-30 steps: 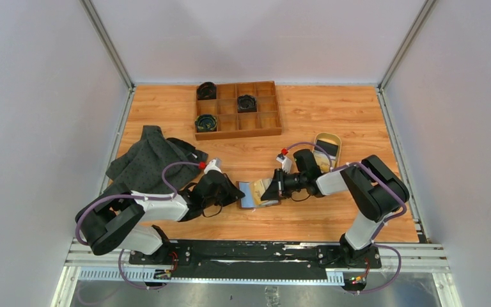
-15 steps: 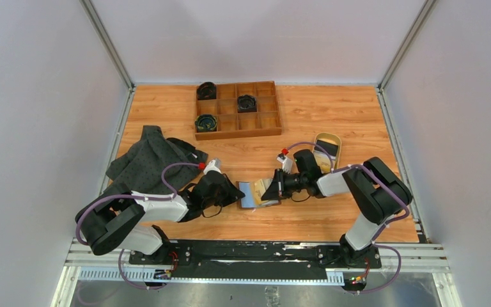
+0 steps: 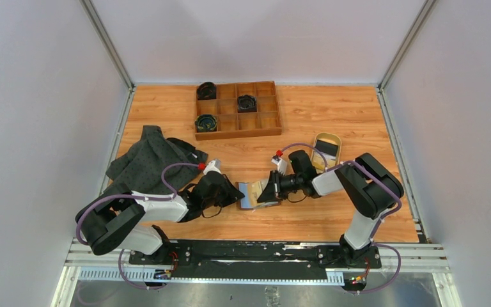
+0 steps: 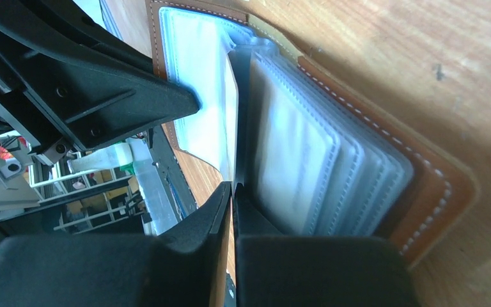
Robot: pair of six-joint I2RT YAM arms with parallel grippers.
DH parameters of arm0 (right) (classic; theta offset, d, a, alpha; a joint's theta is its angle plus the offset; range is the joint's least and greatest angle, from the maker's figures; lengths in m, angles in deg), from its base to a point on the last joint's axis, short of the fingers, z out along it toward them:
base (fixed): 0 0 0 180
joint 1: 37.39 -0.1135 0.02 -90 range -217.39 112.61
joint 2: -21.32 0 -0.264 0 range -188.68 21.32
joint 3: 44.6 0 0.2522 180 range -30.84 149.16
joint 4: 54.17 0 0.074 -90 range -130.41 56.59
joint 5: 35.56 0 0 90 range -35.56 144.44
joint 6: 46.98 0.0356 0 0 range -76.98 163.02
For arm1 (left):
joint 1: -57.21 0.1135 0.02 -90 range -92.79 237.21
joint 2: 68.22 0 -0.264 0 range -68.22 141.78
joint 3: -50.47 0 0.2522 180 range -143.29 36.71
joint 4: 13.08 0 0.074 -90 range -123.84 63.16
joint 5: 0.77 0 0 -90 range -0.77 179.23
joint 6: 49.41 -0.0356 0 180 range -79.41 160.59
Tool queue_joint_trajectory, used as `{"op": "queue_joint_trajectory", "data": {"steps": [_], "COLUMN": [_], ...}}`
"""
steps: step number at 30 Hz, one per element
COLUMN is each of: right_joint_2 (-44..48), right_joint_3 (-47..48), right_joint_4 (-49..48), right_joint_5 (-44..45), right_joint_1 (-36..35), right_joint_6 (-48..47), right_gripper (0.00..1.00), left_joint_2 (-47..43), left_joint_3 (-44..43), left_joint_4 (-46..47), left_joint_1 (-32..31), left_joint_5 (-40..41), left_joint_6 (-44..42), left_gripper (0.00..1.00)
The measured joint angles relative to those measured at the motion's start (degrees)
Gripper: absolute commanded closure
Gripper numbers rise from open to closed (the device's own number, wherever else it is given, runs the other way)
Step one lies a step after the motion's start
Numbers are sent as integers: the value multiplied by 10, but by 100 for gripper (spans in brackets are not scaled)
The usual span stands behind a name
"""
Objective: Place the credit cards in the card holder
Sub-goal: Insert the credit card into the card holder.
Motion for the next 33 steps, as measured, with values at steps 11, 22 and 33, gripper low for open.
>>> {"op": "queue_joint_trajectory", "data": {"steps": [11, 22, 33], "right_joint_2": [0, 27, 44], "right_joint_3": [39, 82, 107], "right_joint_4": [69, 176, 239], "right_joint_5": [-5, 3, 16], "right_joint_1": [-15, -19, -21], "right_joint_6": [-49, -143, -196], "right_gripper": [59, 39, 26], "left_joint_2": [0, 0, 0], "left_joint_3": [0, 0, 0], "left_joint_4": [2, 12, 16], "left_joint_1": [0, 0, -1], "left_joint_5": [0, -4, -7], "left_joint_6": [0, 0, 0], "left_gripper": [89, 87, 86]}}
